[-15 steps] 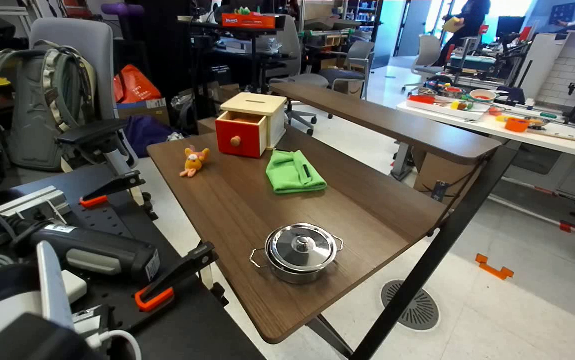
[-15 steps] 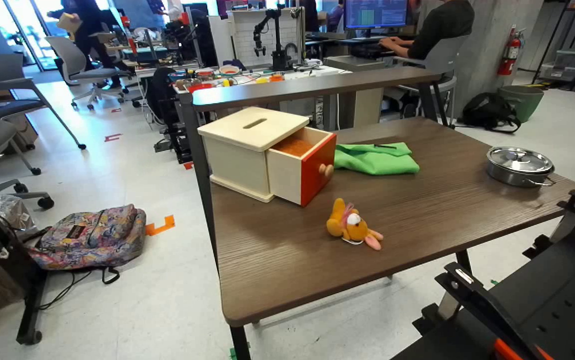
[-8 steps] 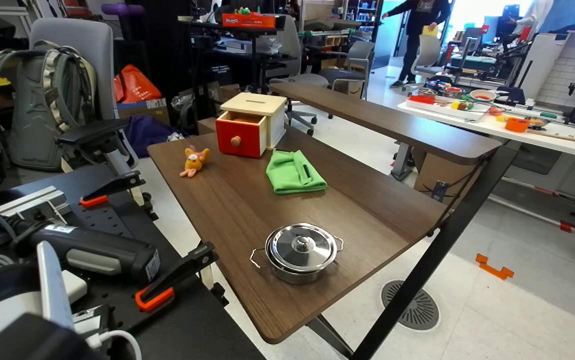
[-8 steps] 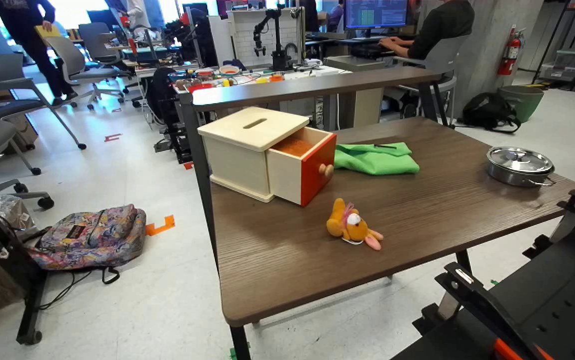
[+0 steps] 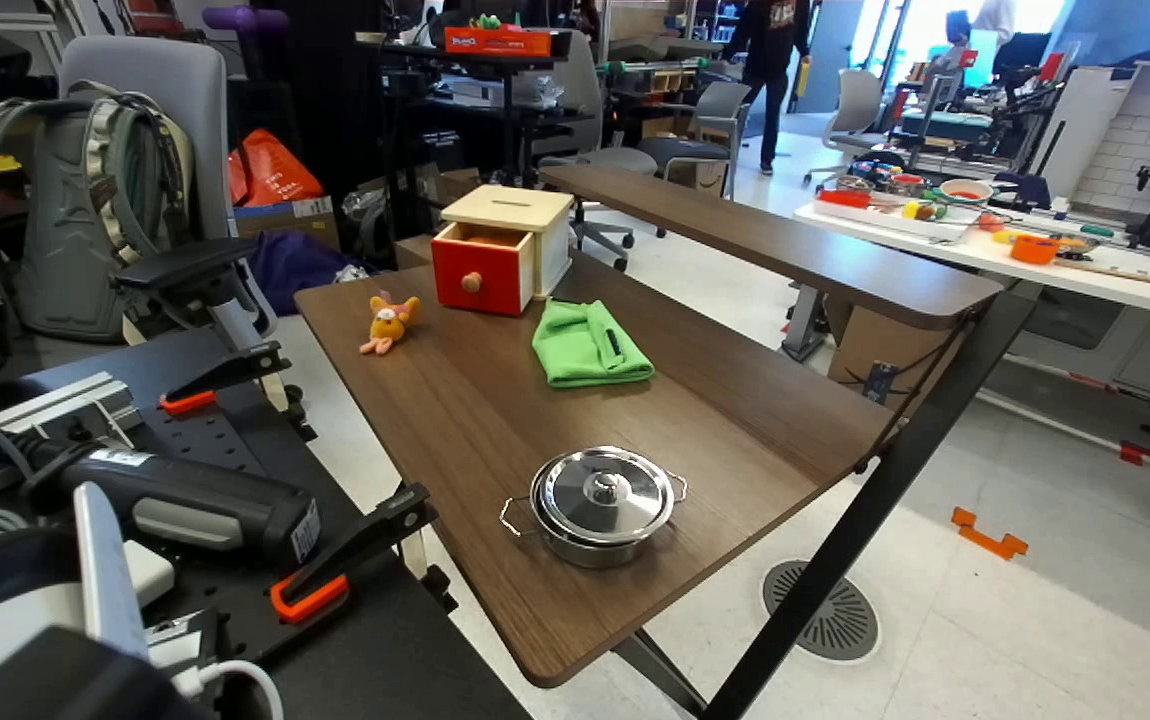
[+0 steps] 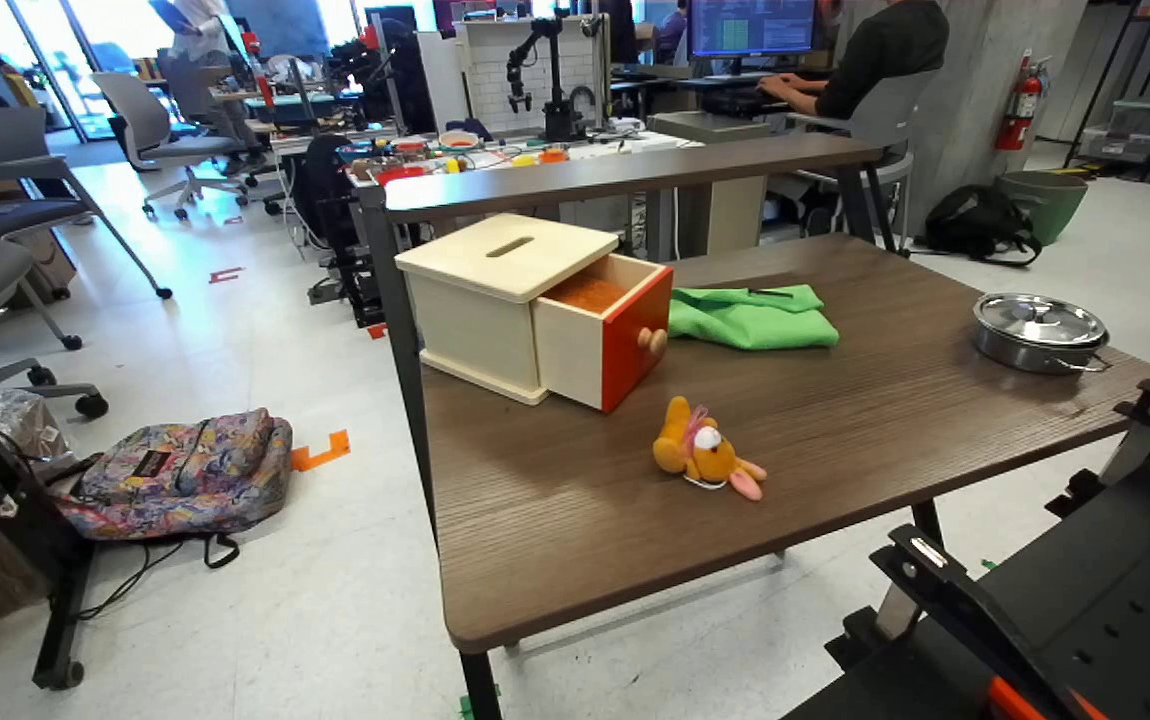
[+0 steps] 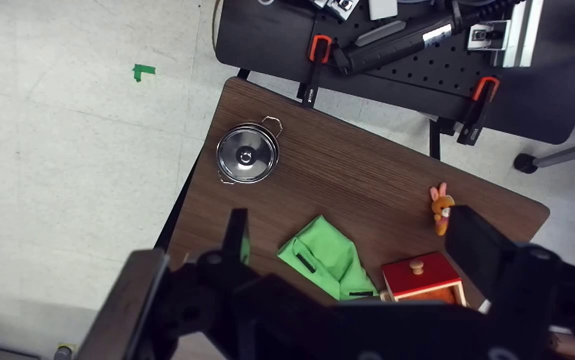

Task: Remove the silver lid from the silver pot.

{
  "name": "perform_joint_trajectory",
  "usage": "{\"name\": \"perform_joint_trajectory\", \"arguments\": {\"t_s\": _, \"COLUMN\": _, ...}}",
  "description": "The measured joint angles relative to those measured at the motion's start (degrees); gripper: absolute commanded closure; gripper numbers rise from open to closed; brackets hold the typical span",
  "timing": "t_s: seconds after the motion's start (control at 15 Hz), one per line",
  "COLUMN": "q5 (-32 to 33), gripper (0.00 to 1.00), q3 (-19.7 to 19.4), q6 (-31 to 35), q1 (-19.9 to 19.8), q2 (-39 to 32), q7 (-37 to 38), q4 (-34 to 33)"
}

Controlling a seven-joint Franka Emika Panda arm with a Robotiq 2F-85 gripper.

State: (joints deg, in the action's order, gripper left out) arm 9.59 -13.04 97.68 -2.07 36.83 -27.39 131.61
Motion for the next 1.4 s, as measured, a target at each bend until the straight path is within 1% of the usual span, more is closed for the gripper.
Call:
{"name": "perform_joint_trajectory", "arguments": {"t_s": 0.2, "q5": -0.25, "gripper": 0.0, "q3": 0.0, "q6": 1.35, "q1": 0.05, "q2": -0.72, "q7": 0.59, "q4": 0.08}}
{"name": "perform_joint_trajectory", "arguments": {"t_s": 0.4, "q5": -0.74, "gripper": 0.0, "q3": 0.01, "q6": 5.0, "q1": 0.34, "q2": -3.87, "q7": 0.93, "q4": 0.08}}
{"name": "perform_joint_trajectory", "arguments": {"t_s": 0.93, "q5": -1.46, "gripper": 0.0, "q3": -0.12, "q6": 16.87, "q1": 0.35, "q2": -17.76, "q7": 0.08, "q4": 0.85}}
{"name": "perform_joint_trajectory", "arguments": {"t_s": 1.2, "q5": -1.46, "gripper": 0.0, "q3": -0.2, "q6": 20.42, "q1": -0.68, "q2": -25.17, "q7": -1.21, "q4": 1.12}}
{"name": "perform_joint_trajectory", "arguments": {"t_s": 1.4, "q5": -1.48, "gripper": 0.0, "q3": -0.2, "q6": 24.75, "q1": -1.86, "q2": -31.53, "q7": -1.44, "q4": 1.13}}
